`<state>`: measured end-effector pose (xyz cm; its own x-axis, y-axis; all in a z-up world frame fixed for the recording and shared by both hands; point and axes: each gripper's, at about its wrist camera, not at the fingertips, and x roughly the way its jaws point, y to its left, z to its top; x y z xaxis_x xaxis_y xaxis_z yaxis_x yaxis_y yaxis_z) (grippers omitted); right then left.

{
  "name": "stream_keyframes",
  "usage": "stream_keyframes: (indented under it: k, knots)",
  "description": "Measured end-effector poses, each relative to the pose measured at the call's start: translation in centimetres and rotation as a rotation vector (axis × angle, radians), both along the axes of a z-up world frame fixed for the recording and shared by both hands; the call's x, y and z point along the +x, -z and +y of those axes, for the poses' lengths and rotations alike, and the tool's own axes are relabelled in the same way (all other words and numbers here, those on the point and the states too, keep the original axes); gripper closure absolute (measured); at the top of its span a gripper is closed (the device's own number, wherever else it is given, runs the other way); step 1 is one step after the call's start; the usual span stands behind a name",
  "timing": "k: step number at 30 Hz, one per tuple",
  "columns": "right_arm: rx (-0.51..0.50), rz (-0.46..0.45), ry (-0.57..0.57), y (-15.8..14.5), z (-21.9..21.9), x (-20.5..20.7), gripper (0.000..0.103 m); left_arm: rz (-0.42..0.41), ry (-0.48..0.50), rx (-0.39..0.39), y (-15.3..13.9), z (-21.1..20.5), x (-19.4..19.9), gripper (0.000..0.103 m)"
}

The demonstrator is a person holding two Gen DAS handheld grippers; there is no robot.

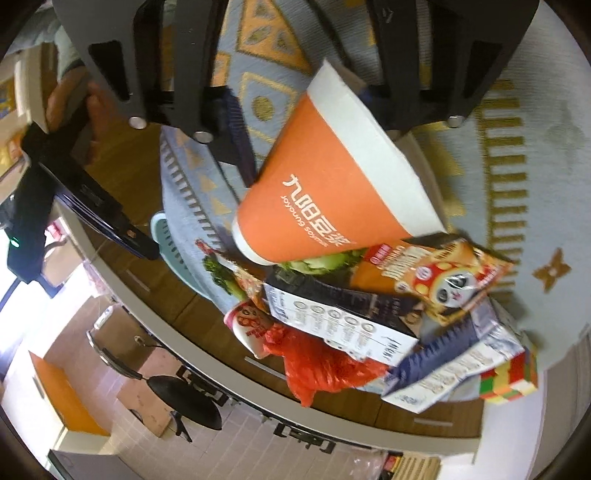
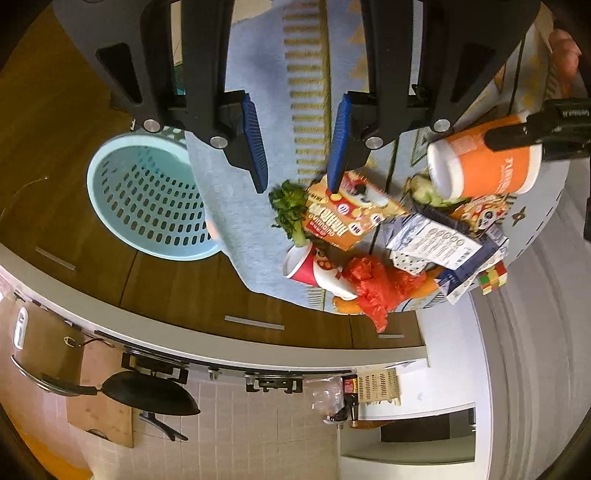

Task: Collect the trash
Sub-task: 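Grasp the orange paper cup with the left tool while the right tool grasps the green vegetable, then carry cup and vegetable over the blue basket while both tools open to drop them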

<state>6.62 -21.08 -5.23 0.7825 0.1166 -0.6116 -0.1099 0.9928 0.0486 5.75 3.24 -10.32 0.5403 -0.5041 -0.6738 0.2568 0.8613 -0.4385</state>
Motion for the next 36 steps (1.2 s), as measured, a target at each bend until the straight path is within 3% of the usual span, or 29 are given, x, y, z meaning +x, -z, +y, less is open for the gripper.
stream_keyframes:
  k: [3,4,15,22,26,36]
  knots:
    - [0.019,0.036,-0.009,0.6,-0.7,2.8,0.073,-0.019,0.024,-0.028,-0.3,-0.6,-0.4,0.085]
    - [0.023,0.051,-0.011,0.8,-0.9,3.6,0.073,-0.03,0.03,-0.035,-0.5,-0.9,-0.5,0.1]
    - [0.055,0.194,-0.054,3.8,-0.6,9.4,0.073,-0.192,0.024,0.02,-5.3,-1.9,-1.3,0.102]
    - [0.054,0.249,-0.055,5.2,-0.8,10.7,0.073,-0.217,0.046,0.087,-6.9,-3.5,1.0,0.102]
    - [0.039,0.238,-0.076,5.1,-0.6,10.6,0.085,-0.225,0.057,0.12,-7.2,-4.7,1.9,0.102]
    - [0.129,0.165,-0.037,2.5,-4.9,8.9,0.087,-0.254,0.091,0.169,-9.1,-8.0,5.2,0.102]
